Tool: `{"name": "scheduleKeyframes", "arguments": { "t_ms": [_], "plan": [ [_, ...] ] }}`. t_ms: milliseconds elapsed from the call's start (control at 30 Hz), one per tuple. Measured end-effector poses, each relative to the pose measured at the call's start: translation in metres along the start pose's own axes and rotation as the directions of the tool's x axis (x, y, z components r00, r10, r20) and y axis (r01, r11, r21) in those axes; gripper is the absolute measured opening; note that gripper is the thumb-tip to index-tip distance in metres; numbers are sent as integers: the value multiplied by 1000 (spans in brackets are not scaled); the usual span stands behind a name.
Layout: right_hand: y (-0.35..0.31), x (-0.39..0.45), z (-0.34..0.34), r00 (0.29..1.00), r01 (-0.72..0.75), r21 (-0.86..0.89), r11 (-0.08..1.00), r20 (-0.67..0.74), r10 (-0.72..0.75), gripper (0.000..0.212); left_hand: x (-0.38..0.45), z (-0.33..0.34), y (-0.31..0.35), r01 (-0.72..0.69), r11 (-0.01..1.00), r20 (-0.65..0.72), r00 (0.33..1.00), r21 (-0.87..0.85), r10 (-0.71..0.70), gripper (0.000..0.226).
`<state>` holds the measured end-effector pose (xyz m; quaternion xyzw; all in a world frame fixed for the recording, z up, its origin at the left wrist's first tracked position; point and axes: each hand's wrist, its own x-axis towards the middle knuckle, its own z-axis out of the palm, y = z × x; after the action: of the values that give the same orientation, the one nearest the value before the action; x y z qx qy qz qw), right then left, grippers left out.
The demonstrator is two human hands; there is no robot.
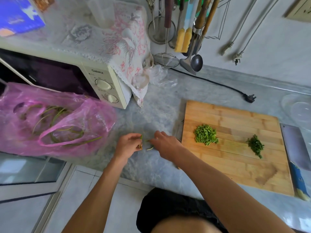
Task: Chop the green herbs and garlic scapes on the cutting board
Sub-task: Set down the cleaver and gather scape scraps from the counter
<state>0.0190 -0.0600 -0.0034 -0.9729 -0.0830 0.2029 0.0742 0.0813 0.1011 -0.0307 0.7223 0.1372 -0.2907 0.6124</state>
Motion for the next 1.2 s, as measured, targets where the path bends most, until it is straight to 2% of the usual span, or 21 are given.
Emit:
{"name": "scheduleKeyframes", "arguments": {
  "t_ms": [100, 167, 333, 567, 767, 933, 1067, 1200],
  "plan": [
    [3, 1, 0, 998, 58, -46, 997, 26, -57, 38, 2, -6, 0, -35, 995, -15, 999, 91, 37, 20],
    [5, 1, 3, 996, 76, -57, 996, 41, -74, 32, 4, -11, -2, -37, 996, -40, 998, 79, 40, 17],
    [-1, 17, -3, 998, 36, 67, 997, -46, -33, 14, 3, -20, -9, -19, 1000, -76, 997, 13, 20, 17],
    [-16, 27, -2, 999, -36, 85, 996, -3, 37, 19, -1, -17, -12, -11, 999, -118, 993, -48, 5, 16],
    [-15, 29, -5, 999, 35, 10, 999, -34, -35, 22, -4, -17, -12, -9, 995, -134, 991, -96, -4, 18],
    [-17, 38, -8, 998, 54, -26, 998, -37, -55, 27, -2, -23, -12, 7, 990, -85, 996, -138, -19, 16],
    [-17, 39, -10, 996, 89, -74, 993, -8, -90, 26, -1, -25, -14, 20, 989, -73, 997, -149, -31, 14],
    [-31, 42, -11, 997, 45, -127, 991, 69, -37, 29, -3, -26, -15, 17, 990, -72, 997, -137, -27, 14]
  ]
}}
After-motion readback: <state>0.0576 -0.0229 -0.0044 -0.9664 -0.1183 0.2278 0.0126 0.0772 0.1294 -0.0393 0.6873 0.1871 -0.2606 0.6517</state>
